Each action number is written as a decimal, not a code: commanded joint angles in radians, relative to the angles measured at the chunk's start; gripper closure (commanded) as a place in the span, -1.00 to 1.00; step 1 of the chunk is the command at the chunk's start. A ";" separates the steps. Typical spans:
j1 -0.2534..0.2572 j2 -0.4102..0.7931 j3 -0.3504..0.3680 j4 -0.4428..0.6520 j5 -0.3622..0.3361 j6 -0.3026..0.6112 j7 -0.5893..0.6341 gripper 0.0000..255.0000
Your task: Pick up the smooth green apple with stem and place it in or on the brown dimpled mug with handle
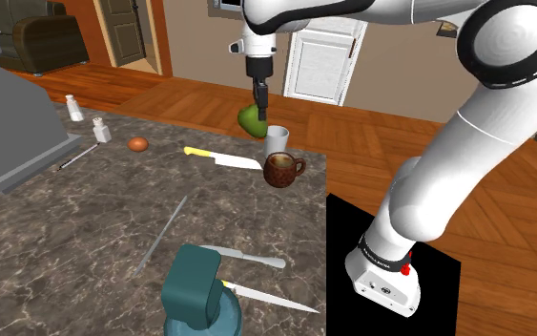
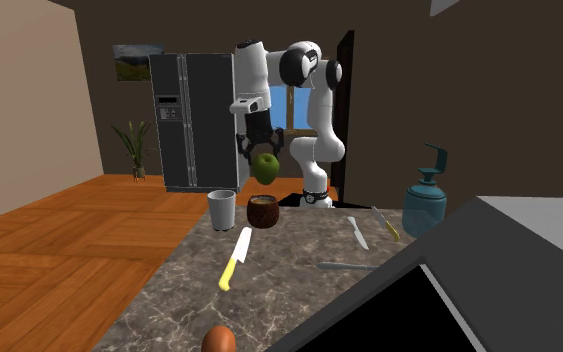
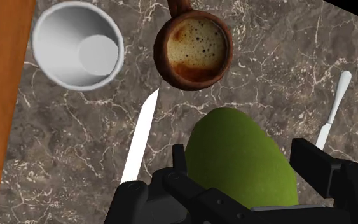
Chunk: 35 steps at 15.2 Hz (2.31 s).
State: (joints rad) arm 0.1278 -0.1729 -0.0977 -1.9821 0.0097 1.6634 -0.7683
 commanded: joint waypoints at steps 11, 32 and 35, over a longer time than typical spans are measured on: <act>-0.090 -0.294 -0.104 -0.263 -0.098 -0.026 -0.156 1.00; -0.094 -0.261 -0.121 -0.455 -0.106 0.198 -0.156 1.00; -0.094 -0.261 -0.121 -0.455 -0.106 0.198 -0.156 -1.00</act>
State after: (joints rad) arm 0.0334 -0.4336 -0.2184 -2.4369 -0.0967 1.8612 -0.9244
